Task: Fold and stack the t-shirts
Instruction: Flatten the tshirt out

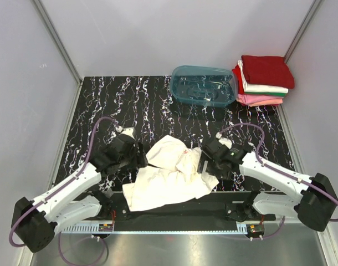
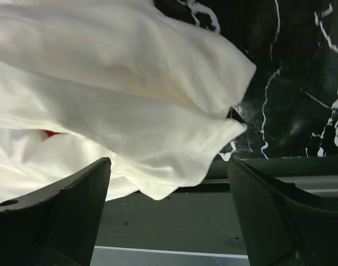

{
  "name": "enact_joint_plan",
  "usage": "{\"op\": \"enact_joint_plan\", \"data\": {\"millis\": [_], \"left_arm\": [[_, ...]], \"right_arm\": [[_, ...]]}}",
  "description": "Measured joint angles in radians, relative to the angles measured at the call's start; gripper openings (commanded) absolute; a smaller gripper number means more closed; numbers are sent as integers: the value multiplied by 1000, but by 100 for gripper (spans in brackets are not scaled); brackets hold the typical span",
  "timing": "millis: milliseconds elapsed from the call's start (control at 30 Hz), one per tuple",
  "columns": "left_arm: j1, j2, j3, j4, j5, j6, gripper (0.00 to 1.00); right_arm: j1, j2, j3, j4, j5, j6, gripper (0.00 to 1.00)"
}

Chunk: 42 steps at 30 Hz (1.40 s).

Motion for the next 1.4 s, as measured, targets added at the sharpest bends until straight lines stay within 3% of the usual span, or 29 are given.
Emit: {"op": "enact_joint_plan", "data": {"millis": [133, 333, 433, 500, 633, 667, 700, 800, 833, 1033, 1167, 1267, 1400], "left_arm": [[-79, -24, -83, 11, 2, -85, 70], [-276, -179, -121, -40, -41, -259, 70], [-379, -191, -130, -69, -80, -349, 70], [-459, -177, -132, -93, -109, -408, 71], [-537, -166, -132, -128, -144, -482, 71], [-546, -167, -132, -137, -158, -497, 71], [-549, -167, -132, -145, -166, -507, 71], [-557, -180, -132, -176, -190, -536, 71], [-558, -190, -132, -183, -194, -545, 70], [-579, -229, -158, -193, -198, -591, 69], [-617, -182, -157, -212, -202, -615, 68], [-675, -159, -157, -248, -214, -650, 69], [-711, -162, -157, -256, -229, -690, 74]], "right_arm": [[20, -85, -135, 8, 6, 138, 76], [20, -369, -365, 1, 14, 332, 72], [20, -312, -371, 14, 21, 365, 76], [19, -220, -353, 33, 26, 367, 73], [-12, -43, -306, 51, -26, 342, 43], [-24, -21, -296, 51, -58, 336, 39], [-30, -9, -291, 54, -79, 329, 26], [-43, 4, -290, 80, -124, 299, 10], [-47, 5, -291, 91, -130, 294, 0], [-54, -11, -298, 190, -119, 279, 0], [-54, -137, -265, 97, -48, 264, 0], [-55, -239, -47, -66, 43, 227, 0], [-55, -278, 368, -138, 173, 157, 0]]}}
